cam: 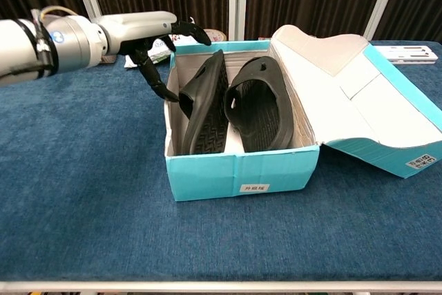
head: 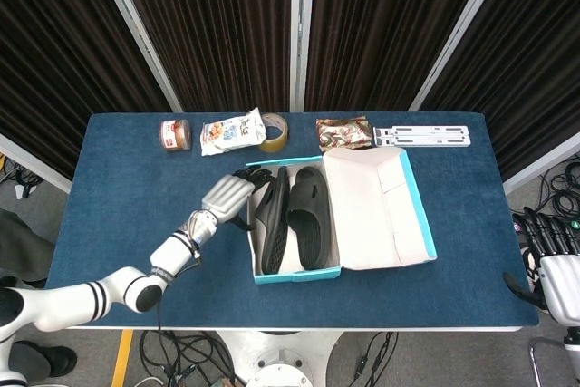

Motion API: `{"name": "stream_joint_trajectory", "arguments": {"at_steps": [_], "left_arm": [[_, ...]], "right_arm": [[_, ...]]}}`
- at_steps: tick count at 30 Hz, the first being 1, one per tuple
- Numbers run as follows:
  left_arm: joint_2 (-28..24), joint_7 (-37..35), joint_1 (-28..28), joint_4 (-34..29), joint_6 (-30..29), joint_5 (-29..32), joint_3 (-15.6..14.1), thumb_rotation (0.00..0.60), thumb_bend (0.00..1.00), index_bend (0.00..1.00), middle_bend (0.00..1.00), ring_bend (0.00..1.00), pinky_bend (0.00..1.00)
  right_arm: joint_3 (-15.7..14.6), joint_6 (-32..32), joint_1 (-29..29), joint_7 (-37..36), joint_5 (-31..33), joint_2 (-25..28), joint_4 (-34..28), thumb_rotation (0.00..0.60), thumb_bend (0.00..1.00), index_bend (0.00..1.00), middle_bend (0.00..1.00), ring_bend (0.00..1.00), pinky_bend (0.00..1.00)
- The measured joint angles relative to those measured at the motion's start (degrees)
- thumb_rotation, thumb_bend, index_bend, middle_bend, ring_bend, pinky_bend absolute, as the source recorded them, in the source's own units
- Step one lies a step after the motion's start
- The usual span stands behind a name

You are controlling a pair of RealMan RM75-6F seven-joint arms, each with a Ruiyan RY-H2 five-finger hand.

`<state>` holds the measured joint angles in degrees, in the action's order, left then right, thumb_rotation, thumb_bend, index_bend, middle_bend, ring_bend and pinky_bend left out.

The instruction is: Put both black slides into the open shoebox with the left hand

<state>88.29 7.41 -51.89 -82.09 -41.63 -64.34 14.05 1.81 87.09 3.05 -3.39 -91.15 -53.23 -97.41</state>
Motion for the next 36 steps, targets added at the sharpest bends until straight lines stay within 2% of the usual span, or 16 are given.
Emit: {"name": "stream_joint_trajectory", "arguments": {"at_steps": [3, 10, 17, 23, 28, 32, 36], "left_arm": [[-0.9, -0.1, -1.5, -0.9, 2.9, 0.1, -0.3, 0.6, 0.16, 0.16, 0.1, 0.0, 0.17], [0.3, 2.3, -5.5, 1.4, 7.8, 4.2, -1.8, 0.6, 0.16, 0.16, 0.14, 0.0, 0.17], [0.5, 3.1, -6.1, 0.7, 5.6, 6.5, -2.3, 0.6, 0.16, 0.16, 0.14, 0.0, 0.17], [-3.2, -1.0, -2.5, -4.4, -1.0, 3.4, -1.2, 0.6, 0.16, 0.16, 0.14, 0.0, 0.17], [-7.4, -5.1, 3.3, -7.4, -9.6, -0.2, -1.1, 0.6, 0.16, 0.16, 0.14, 0.0, 0.17], [-10.7, -5.6, 9.4, -7.9, -18.2, -1.9, -2.2, 0.6, 0.15, 0.16, 0.14, 0.0, 0.17], [-14.0, -4.7, 17.4, -7.4, -27.0, -2.7, -4.8, 0.6, 0.15, 0.17, 0.14, 0.0, 0.17]], "right_arm": [[-0.1, 0.0, -0.1, -0.2, 0.0, -0.1, 0.2, 0.6, 0.15, 0.0, 0.0, 0.0, 0.0], [-0.2, 0.4, -0.5, -0.7, 0.1, -0.1, 0.6, 0.6, 0.15, 0.0, 0.0, 0.0, 0.0], [-0.2, 0.7, -0.7, -1.2, 0.3, -0.2, 1.0, 0.6, 0.15, 0.0, 0.0, 0.0, 0.0], [-0.1, 0.6, -0.7, -2.0, 0.6, -0.3, 1.5, 0.6, 0.15, 0.0, 0.0, 0.0, 0.0], [-0.1, -0.1, -0.8, -4.1, 1.6, -0.4, 2.4, 0.6, 0.15, 0.0, 0.0, 0.0, 0.0], [-0.2, -1.8, -0.6, -6.2, 2.8, -0.8, 3.5, 0.6, 0.15, 0.0, 0.0, 0.0, 0.0], [-0.3, -3.5, -0.1, -8.5, 3.6, -1.8, 5.2, 0.6, 0.15, 0.0, 0.0, 0.0, 0.0]]}}
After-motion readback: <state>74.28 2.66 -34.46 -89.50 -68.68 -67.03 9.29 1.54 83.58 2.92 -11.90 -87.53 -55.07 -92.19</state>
